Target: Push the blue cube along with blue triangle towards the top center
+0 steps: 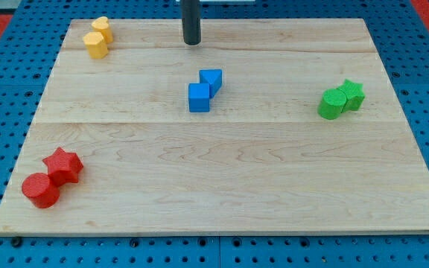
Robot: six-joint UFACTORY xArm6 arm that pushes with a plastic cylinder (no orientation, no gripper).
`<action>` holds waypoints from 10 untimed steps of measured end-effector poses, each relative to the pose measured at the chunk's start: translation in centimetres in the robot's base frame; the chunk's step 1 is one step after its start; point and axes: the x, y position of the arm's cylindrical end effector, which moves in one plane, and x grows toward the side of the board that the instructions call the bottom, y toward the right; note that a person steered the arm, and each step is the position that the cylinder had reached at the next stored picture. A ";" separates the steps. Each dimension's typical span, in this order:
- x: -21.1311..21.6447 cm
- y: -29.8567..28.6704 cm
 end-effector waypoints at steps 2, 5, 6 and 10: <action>-0.6 -1.5; -3.5 -6.6; -3.5 -6.6; 7.2 -4.7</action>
